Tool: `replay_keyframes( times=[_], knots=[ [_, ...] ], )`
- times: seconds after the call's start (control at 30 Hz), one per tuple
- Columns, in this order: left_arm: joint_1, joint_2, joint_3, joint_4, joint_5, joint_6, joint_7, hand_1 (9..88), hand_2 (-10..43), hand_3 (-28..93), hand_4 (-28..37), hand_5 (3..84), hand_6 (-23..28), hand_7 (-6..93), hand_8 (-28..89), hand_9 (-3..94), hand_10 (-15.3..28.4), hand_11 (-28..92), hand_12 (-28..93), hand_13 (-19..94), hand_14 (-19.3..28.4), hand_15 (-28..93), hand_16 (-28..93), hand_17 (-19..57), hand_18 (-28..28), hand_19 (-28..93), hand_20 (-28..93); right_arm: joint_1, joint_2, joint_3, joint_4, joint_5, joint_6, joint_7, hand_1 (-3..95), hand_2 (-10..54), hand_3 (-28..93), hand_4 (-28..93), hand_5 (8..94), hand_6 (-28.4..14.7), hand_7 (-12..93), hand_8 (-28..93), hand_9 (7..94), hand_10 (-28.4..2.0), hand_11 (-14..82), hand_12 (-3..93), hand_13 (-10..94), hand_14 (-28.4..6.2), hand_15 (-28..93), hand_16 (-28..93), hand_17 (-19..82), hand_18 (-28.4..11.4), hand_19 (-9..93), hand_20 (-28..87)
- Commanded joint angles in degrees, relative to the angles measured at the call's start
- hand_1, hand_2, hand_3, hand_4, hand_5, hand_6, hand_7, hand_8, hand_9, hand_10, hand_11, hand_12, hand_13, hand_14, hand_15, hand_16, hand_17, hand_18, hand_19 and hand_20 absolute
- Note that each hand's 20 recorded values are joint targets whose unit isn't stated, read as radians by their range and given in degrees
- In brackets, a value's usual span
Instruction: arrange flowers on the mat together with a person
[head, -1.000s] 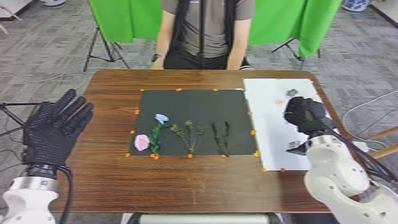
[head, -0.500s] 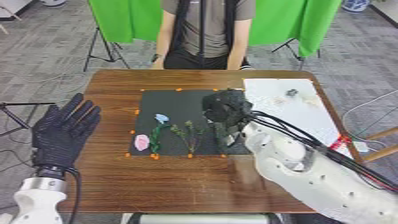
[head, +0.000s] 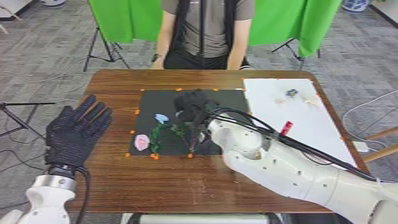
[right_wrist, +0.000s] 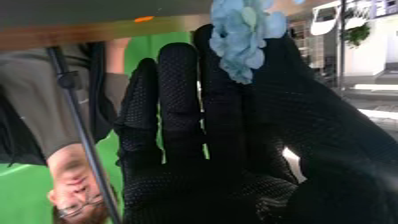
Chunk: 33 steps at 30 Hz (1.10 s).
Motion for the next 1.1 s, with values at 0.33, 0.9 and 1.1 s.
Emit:
replay_keyframes(
  times=[0.33,0.9,1.1],
  knots=[
    [1.22,-0.11,0.13,0.33,-2.18,0.53,0.11,24.0,15.2,74,-28.3,41.1,7.7,8.8,-8,34.7,14.5,16,8,26,14.6,24,-6,-5.6,12.2,31,10,0.01,-0.06,-0.86,0.71,0.16,-1.40,0.70,50.2,-3.4,71,-28,52.3,1.3,43,-8,61.0,-8.1,23.1,34.7,43,-9.5,59,37,17,-17.9,70,40],
    [1.28,-0.26,0.13,0.35,-3.15,0.55,0.29,23.8,14.8,74,-28.3,40.9,7.9,9.1,-8,34.4,14.7,16,8,25,15.8,27,-5,-6.6,13.6,31,11,-7.99,0.92,10.98,-3.64,3.71,-3.09,-2.22,39.8,-9.5,81,-28,50.4,1.5,30,-18,48.8,-10.6,18.3,19.7,37,-10.8,56,27,13,-18.1,65,37],
    [1.51,-0.30,0.01,0.30,-3.57,0.75,0.44,23.8,14.7,74,-28.3,40.9,7.9,9.1,-8,34.4,14.8,16,8,25,15.8,27,-5,-6.6,13.6,32,11,-11.66,1.87,17.48,-7.21,7.20,-1.73,-2.60,38.4,-9.5,82,-28,49.0,1.0,29,-17,48.3,-11.1,17.7,19.8,38,-11.0,56,27,13,-18.3,64,37]
  ],
)
